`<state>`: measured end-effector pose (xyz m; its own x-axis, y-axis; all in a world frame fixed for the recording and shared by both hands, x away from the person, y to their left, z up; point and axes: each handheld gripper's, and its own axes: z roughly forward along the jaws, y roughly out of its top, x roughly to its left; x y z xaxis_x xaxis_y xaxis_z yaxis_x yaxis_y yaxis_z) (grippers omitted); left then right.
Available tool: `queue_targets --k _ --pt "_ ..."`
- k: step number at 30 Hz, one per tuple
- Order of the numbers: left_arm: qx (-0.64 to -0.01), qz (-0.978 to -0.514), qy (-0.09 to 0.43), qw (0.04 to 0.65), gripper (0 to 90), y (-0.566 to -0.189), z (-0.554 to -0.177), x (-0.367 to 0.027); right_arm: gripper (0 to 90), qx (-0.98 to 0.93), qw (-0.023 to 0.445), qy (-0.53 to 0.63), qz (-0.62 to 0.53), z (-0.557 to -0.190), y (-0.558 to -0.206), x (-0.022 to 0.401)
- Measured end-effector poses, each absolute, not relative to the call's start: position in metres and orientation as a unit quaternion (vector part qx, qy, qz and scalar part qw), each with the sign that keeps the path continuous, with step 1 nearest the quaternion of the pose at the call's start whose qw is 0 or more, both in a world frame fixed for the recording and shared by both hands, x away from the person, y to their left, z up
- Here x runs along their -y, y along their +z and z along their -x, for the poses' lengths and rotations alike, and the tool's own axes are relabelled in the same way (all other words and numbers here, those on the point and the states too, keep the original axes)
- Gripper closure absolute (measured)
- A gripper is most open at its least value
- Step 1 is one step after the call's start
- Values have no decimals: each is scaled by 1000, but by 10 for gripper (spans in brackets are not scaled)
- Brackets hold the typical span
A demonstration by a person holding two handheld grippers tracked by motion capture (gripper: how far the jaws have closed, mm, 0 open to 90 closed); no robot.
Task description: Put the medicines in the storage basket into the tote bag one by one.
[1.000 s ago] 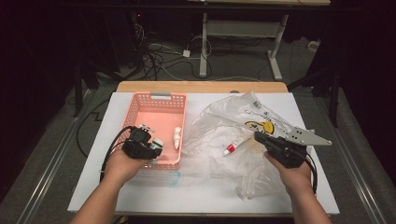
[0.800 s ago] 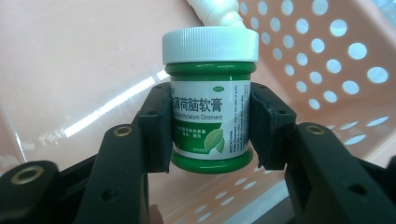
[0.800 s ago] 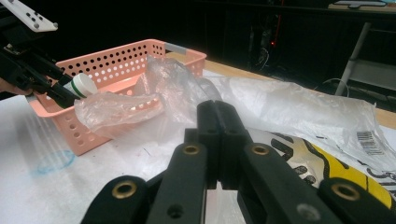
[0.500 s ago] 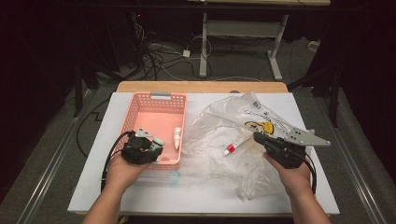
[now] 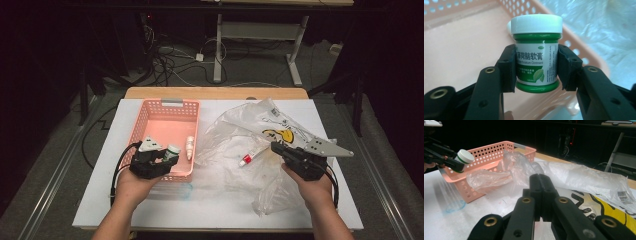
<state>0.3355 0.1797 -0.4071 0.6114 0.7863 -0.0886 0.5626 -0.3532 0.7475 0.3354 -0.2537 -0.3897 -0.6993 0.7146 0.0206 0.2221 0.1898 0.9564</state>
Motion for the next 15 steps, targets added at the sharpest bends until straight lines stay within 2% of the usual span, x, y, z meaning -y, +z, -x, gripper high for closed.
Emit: queue_targets --k 15 --pt "-366 -814 117 435 540 -394 -314 -148 900 -736 226 554 -317 -334 -387 254"
